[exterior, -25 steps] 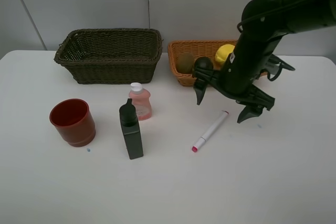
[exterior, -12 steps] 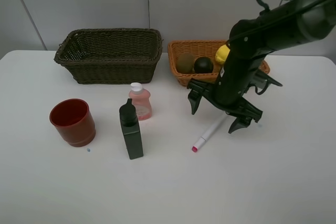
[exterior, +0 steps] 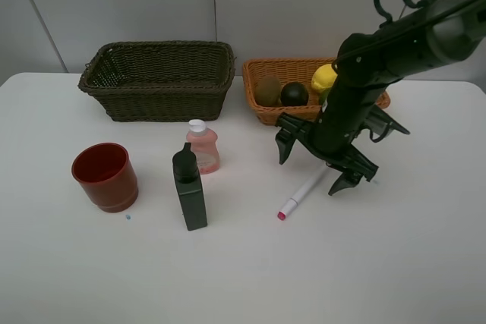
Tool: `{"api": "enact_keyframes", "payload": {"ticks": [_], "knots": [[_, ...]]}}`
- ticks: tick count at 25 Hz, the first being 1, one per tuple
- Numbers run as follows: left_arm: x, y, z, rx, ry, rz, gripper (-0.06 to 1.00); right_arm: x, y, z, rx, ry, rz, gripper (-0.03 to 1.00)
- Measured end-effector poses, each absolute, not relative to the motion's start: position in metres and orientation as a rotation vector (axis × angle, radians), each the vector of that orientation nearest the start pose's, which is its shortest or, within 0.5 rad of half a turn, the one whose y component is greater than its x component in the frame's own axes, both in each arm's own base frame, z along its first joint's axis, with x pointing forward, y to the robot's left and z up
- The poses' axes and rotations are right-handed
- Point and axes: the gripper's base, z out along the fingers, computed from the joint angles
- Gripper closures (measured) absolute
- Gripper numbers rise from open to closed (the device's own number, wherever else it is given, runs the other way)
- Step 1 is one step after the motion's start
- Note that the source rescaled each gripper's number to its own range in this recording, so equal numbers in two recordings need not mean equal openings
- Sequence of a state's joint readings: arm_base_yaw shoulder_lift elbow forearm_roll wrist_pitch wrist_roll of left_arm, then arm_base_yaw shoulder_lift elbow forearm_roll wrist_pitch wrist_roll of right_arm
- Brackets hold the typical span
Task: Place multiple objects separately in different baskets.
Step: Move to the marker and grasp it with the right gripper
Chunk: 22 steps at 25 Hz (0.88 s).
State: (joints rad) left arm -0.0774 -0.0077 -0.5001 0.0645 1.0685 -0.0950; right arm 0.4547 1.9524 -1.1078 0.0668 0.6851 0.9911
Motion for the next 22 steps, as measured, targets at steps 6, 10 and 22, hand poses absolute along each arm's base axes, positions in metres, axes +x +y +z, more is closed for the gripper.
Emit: {"api": "enact_keyframes", "payload": {"ticks": [6, 10, 22], "knots": [[-0.006, 0.006, 0.277, -0.022, 2.043, -0.031, 0.00, 0.313, 0.158, 0.107, 0.911, 2.972, 0.148, -0.01], [-0.006, 0.006, 0.277, -0.022, 2.043, -0.031, 0.00, 0.312, 0.158, 0.106, 0.913, 2.976, 0.143, -0.01], [-0.006, 0.006, 0.277, -0.022, 2.043, -0.031, 0.00, 0.312, 0.156, 0.105, 0.883, 2.985, 0.109, 0.04]]}}
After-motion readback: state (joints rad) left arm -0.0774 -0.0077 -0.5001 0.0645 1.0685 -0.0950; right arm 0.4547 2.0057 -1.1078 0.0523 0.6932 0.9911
